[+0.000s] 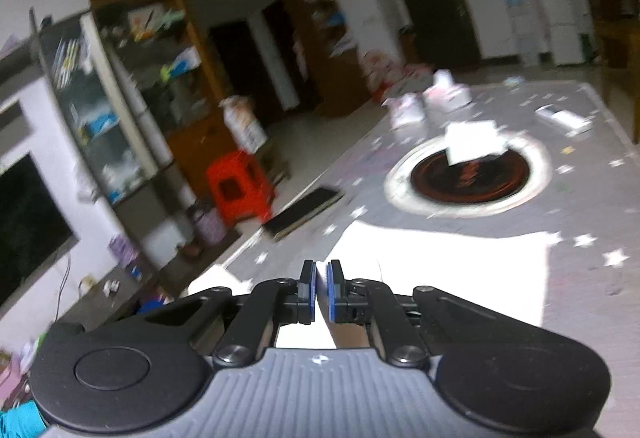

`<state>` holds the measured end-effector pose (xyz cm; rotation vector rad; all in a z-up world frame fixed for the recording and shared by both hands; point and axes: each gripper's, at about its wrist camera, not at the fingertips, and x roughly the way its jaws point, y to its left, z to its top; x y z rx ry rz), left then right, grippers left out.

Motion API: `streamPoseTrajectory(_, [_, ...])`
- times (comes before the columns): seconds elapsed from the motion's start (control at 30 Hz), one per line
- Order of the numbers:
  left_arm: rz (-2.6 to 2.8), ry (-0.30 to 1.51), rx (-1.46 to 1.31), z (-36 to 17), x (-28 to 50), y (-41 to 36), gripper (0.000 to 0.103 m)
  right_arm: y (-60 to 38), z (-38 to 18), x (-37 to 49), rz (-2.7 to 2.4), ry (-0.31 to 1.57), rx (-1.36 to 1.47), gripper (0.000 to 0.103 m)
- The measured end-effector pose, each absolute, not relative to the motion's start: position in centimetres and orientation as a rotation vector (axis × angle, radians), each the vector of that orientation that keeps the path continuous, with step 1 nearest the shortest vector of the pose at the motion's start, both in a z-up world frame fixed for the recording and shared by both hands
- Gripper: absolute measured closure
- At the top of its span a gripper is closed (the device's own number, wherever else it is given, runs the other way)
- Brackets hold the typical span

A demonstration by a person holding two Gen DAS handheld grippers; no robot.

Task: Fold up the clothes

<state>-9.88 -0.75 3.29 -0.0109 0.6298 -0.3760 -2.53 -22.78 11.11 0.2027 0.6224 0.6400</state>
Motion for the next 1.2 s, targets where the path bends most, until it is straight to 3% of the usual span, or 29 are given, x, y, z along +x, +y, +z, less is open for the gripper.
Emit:
streamPoseTrajectory(0.3, [-0.299,0.633,-0.056,3.0,-10.1,2.6,0.021,-17.4,7.6,-2.2,0.737,0.756,0.163,0.091])
streamPoseTrajectory(0.6, [-0.313,0.618,-0.062,3.2,-9.9,2.4,0.022,-22.0,8.7,-4.0,0.63,0.722,0.06,0.085])
streamPoseTrajectory(0.77, [-0.338,0.602,-0.058,3.6,-9.5,1.5,0.033,-25.4,6.2,-6.9,0.524,0.767,-0.042,0.085])
streamPoseTrajectory(1.03, [-0.407,0.59,-0.037,3.1,-7.8,-0.7,0.061,-28.9,2.3,-9.4,0.424,0.82,-0.037,0.084])
streamPoseTrajectory(1.2, [-0.411,0.62,-0.03,2.3,-7.3,-1.4,0.063,-28.9,3.3,-8.6,0.429,0.754,-0.034,0.084])
